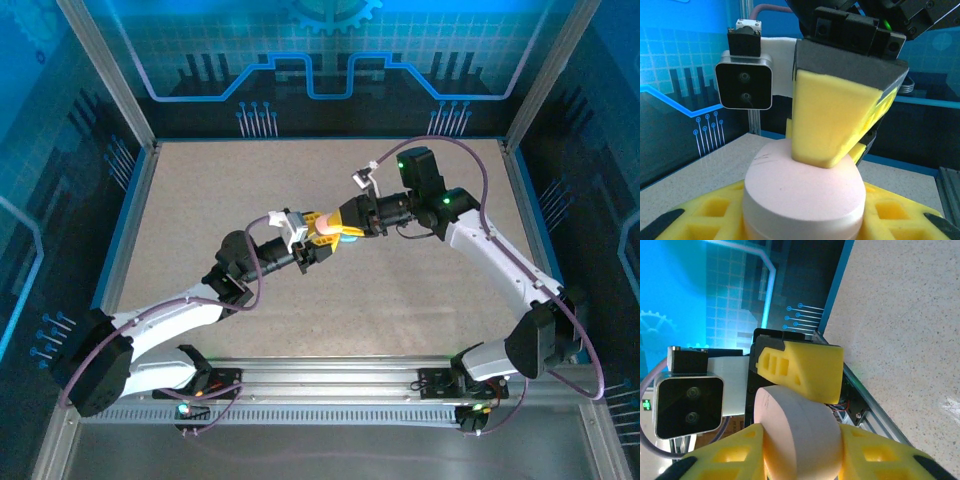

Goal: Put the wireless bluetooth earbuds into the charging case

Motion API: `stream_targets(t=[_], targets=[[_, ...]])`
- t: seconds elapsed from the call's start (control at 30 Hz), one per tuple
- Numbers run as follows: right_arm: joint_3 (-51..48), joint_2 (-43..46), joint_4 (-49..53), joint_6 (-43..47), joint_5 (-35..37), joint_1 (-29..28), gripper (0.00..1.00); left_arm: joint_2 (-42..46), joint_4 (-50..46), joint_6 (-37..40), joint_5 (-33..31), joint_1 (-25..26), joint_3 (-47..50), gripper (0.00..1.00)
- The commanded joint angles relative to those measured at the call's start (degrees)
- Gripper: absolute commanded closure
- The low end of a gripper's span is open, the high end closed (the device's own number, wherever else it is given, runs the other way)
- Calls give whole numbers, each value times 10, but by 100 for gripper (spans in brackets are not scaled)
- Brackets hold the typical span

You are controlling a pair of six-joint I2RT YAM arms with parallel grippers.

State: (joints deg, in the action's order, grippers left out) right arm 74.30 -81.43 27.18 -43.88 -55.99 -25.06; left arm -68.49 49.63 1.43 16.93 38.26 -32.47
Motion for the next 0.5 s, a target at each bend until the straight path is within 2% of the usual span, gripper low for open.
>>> stream_targets(t=[0.0,0.2,0.27,0.47], targets=[[-9,5,-33,-11,-19,0,76,8,6,-4,17,4,-16,58],[-33,21,-76,-46,-5,11,86,10,-25,11,0,5,-19,52],[-39,27,-89,-54,1,13,88,12,-34,17,-8,4,-18,48],[-64,46,-126,-84,21,27,91,13,-44,23,-15,4,-15,46]])
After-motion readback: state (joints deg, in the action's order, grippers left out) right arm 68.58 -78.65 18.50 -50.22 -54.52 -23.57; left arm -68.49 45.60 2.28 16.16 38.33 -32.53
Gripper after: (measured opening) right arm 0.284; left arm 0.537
